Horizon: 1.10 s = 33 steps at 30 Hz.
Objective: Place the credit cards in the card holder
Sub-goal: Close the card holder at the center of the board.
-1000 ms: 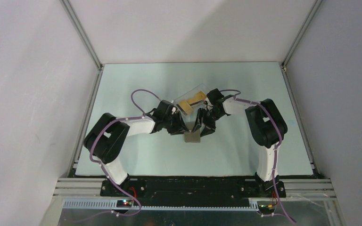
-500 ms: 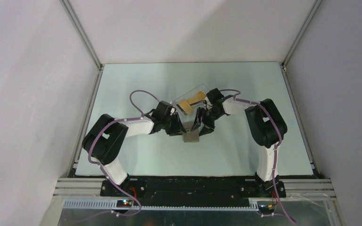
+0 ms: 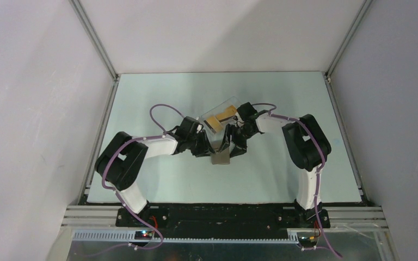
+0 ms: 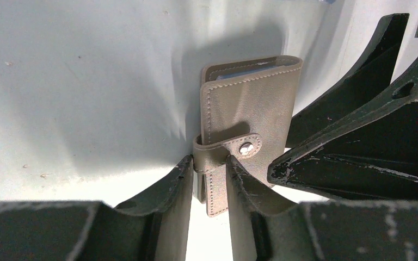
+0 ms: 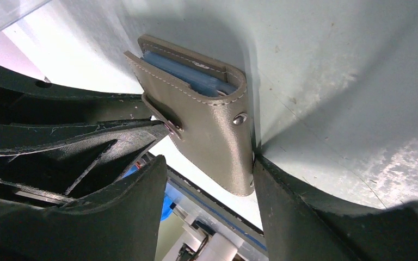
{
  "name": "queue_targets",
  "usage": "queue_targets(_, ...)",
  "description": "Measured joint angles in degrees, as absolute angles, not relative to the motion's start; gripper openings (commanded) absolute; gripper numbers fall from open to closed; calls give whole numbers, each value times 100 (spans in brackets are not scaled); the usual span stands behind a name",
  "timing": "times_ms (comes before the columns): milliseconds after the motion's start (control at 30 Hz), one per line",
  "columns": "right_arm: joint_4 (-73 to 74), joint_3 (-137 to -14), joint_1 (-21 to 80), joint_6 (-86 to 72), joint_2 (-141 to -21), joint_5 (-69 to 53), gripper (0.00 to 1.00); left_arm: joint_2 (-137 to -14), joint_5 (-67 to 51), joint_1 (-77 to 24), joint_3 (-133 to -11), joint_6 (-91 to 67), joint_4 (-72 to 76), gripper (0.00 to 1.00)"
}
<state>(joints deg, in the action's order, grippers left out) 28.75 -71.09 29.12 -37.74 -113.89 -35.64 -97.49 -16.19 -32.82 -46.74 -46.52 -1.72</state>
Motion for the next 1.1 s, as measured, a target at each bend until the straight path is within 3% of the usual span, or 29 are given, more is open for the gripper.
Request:
queue_targets(333, 2853, -7109, 2998, -3990, -11393, -3435, 58, -9749, -1612, -3269, -4700, -4648, -261, 33)
queue_targets(900, 2862, -7146, 3059, -4278, -11454, -3409, 61, -9719, -1544, -3256, -4792, -4477, -502, 32)
queue_targets(1100, 3192, -7126, 3205, -3966, -11133, -2646, 57, -9706, -1516, -3256, -4825, -4449, -679, 31)
